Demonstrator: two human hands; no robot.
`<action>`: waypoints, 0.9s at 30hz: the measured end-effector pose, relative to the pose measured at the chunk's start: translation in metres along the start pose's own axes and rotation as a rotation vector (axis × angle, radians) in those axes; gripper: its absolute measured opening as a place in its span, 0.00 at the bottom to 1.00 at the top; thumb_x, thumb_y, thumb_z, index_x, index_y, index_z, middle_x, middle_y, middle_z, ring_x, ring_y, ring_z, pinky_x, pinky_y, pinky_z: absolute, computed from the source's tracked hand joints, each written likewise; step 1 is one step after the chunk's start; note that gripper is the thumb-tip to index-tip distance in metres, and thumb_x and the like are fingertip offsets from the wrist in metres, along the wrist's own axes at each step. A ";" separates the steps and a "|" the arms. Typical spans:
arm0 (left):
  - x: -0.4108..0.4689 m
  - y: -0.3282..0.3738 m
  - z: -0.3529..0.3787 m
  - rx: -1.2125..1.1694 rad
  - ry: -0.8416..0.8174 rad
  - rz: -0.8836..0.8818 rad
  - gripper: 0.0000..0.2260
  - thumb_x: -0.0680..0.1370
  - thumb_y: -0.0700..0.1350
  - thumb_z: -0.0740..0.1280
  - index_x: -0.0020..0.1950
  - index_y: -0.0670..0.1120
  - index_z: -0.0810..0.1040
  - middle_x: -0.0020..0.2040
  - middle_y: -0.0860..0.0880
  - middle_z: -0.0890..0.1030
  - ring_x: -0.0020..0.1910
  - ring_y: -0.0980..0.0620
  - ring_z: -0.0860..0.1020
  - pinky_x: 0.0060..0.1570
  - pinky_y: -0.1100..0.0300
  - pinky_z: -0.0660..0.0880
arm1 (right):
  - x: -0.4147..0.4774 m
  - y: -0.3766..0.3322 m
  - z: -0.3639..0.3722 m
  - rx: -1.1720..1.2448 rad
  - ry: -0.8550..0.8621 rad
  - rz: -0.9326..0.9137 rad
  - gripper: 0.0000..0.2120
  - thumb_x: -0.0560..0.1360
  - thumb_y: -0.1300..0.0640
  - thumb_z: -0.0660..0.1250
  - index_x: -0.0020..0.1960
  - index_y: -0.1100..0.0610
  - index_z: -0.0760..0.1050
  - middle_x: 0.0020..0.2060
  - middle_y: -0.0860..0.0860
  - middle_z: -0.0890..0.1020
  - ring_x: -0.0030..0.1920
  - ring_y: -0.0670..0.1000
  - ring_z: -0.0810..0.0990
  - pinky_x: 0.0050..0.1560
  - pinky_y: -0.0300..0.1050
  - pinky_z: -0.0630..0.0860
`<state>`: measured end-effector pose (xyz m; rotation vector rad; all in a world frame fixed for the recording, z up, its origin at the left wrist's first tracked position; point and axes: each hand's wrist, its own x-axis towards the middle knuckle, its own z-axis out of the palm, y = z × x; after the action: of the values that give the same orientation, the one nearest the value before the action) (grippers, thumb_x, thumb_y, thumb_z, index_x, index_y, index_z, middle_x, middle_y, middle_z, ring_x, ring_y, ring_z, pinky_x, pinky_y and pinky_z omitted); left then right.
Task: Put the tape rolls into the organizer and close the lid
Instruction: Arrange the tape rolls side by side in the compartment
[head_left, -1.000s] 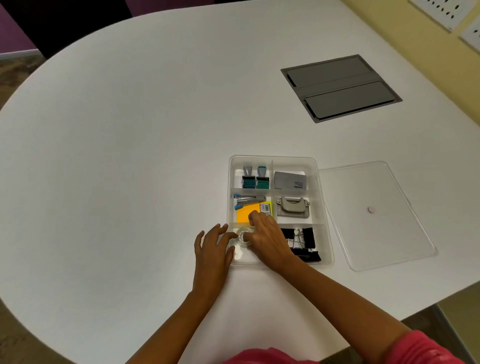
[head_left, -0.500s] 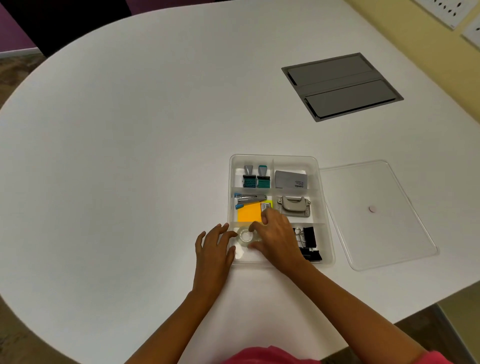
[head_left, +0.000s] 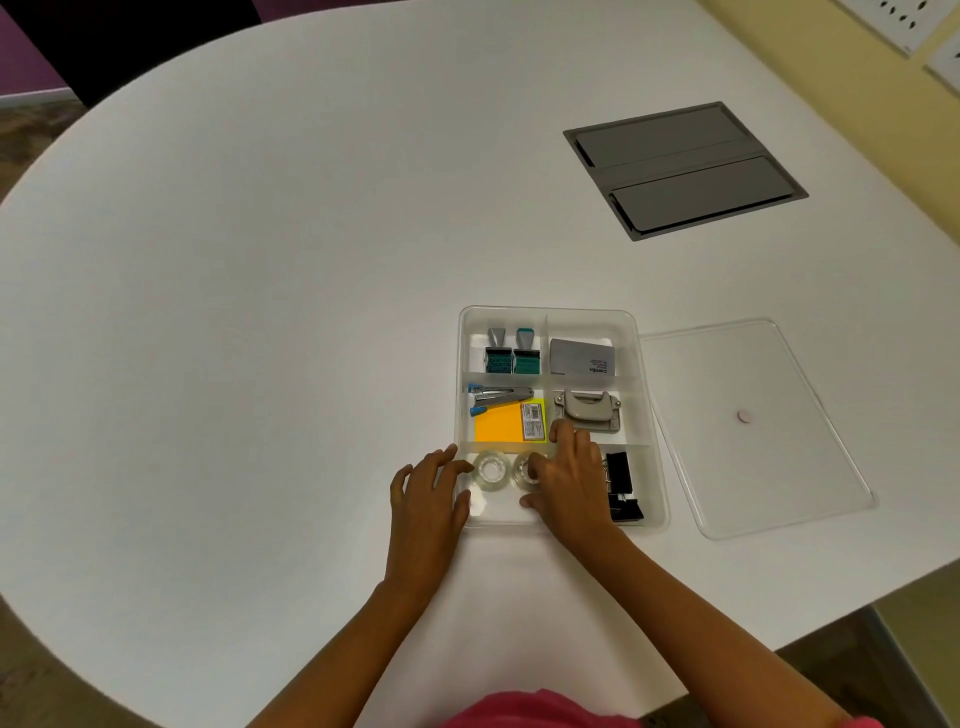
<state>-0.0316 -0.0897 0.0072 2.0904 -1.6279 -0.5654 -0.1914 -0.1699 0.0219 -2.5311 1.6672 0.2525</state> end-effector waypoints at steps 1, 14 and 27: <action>0.000 0.000 0.000 -0.001 0.000 0.001 0.12 0.76 0.42 0.66 0.60 0.48 0.77 0.67 0.47 0.74 0.66 0.47 0.72 0.70 0.49 0.59 | 0.001 0.000 0.000 -0.002 -0.004 -0.003 0.22 0.58 0.45 0.81 0.46 0.56 0.83 0.59 0.60 0.77 0.54 0.60 0.76 0.49 0.52 0.75; 0.001 0.002 0.001 -0.048 0.019 -0.039 0.16 0.75 0.43 0.67 0.63 0.46 0.73 0.64 0.46 0.77 0.62 0.46 0.74 0.69 0.51 0.60 | 0.015 -0.028 -0.020 0.032 0.031 -0.403 0.23 0.60 0.45 0.79 0.52 0.52 0.81 0.52 0.58 0.78 0.48 0.58 0.78 0.46 0.51 0.77; 0.002 0.003 0.004 -0.063 0.038 -0.073 0.17 0.74 0.42 0.69 0.63 0.44 0.75 0.62 0.43 0.79 0.61 0.43 0.76 0.68 0.48 0.61 | 0.026 -0.038 -0.013 -0.083 -0.025 -0.404 0.22 0.57 0.50 0.76 0.52 0.47 0.81 0.53 0.56 0.79 0.49 0.56 0.78 0.45 0.48 0.76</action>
<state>-0.0358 -0.0930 0.0059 2.1090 -1.4991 -0.5896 -0.1458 -0.1807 0.0298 -2.8358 1.1196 0.3184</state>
